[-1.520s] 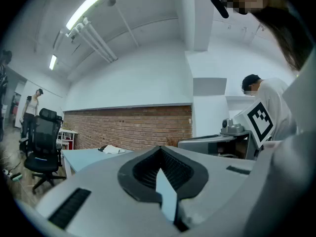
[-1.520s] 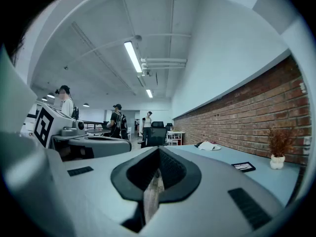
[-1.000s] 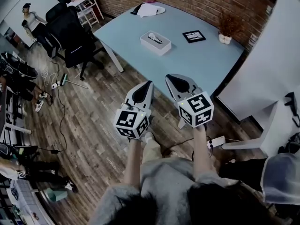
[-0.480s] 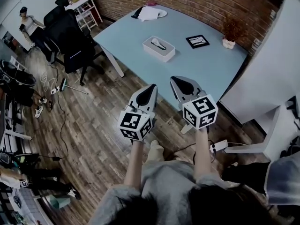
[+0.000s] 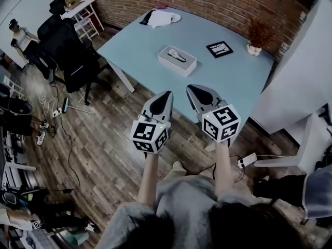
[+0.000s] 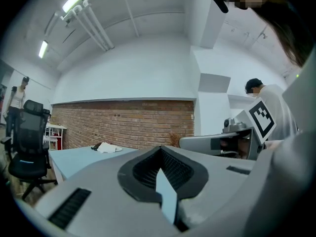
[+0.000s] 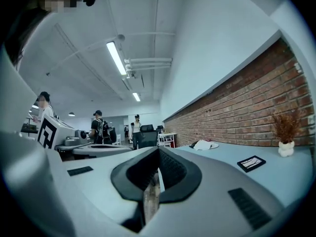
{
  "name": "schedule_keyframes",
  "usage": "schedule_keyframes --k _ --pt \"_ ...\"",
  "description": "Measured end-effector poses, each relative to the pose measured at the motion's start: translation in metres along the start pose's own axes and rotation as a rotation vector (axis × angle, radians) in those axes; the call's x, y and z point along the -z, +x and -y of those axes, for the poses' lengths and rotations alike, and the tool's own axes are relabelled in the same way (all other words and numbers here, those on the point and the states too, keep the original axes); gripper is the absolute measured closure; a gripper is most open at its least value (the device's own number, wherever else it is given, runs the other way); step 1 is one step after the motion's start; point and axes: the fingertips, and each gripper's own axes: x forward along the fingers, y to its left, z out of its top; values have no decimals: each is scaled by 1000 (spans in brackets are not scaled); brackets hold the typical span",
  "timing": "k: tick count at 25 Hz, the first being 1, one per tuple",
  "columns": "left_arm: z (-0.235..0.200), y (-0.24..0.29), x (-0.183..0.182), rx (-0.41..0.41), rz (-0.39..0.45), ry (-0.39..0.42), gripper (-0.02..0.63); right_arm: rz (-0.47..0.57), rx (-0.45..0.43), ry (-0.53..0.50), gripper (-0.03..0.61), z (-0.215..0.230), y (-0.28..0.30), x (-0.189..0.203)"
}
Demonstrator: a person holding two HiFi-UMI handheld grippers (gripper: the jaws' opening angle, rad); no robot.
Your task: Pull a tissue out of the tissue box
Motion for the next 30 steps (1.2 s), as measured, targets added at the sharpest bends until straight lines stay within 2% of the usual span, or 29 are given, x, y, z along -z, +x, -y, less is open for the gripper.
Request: schedule_keyframes --k 11,17,24,30 --pt "-27 -2 10 64 1 -17 611 -31 78 -22 580 -1 28 10" --pt "-44 0 15 56 -9 -33 611 -43 83 -8 580 9 45 14" --pt "-86 17 9 14 7 -38 611 -64 60 -52 580 19 89 5" --pt "-105 50 9 26 1 -41 611 -100 83 -67 580 53 112 10"
